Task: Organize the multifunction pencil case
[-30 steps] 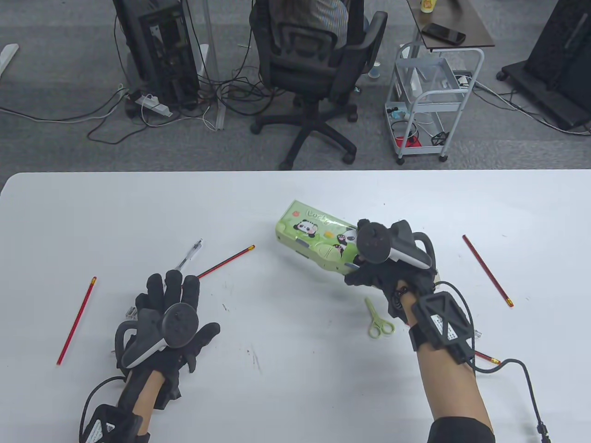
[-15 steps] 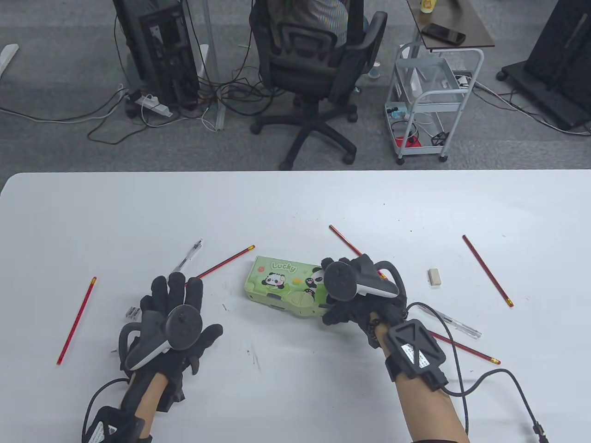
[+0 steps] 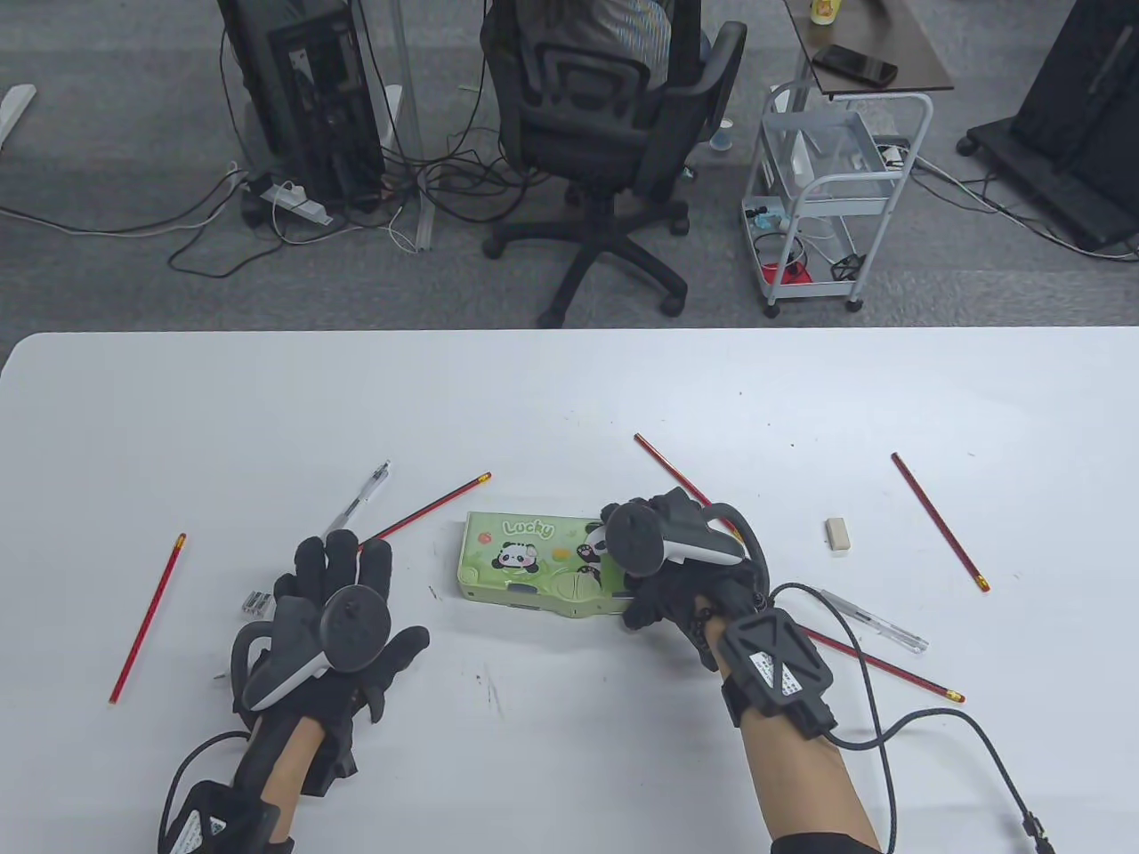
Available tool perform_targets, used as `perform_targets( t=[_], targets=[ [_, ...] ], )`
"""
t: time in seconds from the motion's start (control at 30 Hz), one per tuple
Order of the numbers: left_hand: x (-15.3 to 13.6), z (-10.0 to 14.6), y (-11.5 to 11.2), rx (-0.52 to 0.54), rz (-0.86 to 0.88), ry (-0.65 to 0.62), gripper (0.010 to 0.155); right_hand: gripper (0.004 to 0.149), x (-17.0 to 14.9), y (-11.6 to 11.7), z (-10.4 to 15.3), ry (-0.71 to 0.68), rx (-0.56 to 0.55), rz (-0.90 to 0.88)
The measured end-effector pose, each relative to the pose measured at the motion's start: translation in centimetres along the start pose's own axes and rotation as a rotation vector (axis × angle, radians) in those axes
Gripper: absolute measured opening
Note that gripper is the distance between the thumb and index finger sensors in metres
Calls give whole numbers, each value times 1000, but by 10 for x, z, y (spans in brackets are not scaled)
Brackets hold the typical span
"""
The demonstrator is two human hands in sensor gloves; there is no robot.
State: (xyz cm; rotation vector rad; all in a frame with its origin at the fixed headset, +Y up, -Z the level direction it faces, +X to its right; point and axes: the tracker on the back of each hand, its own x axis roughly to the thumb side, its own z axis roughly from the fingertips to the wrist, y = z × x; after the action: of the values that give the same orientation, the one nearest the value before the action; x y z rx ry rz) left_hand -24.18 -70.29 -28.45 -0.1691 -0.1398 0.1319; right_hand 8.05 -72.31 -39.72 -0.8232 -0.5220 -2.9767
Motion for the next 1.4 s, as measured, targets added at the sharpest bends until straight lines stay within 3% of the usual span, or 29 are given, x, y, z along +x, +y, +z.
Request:
perform_targets(
  t=[0.3,0.43,0.57,0.83,1.07,1.27,1.4],
  targets=[
    [1,0,-1,-9,7,-2,95,109,-1,0,19,86,16,42],
    [4,-2,-2,3,8,-15,94,96,-11,-3,36,152,-35,29],
    [7,-2,-1,47,5,-30,93,87,-13,0,44,187,-83,5],
    [31,-5,4,155,18,-99,83,85,-7,11,46,198,-164,74],
    [81,-48,4,73,-160,-128,81,84,-8,12,46,189,-188,51],
    [97,-87,-4,-53,-255,-101,82,83,-13,11,47,179,-195,22],
    [93,-94,-6,27,-197,-130,74,83,-14,11,47,175,-197,9]
  ],
)
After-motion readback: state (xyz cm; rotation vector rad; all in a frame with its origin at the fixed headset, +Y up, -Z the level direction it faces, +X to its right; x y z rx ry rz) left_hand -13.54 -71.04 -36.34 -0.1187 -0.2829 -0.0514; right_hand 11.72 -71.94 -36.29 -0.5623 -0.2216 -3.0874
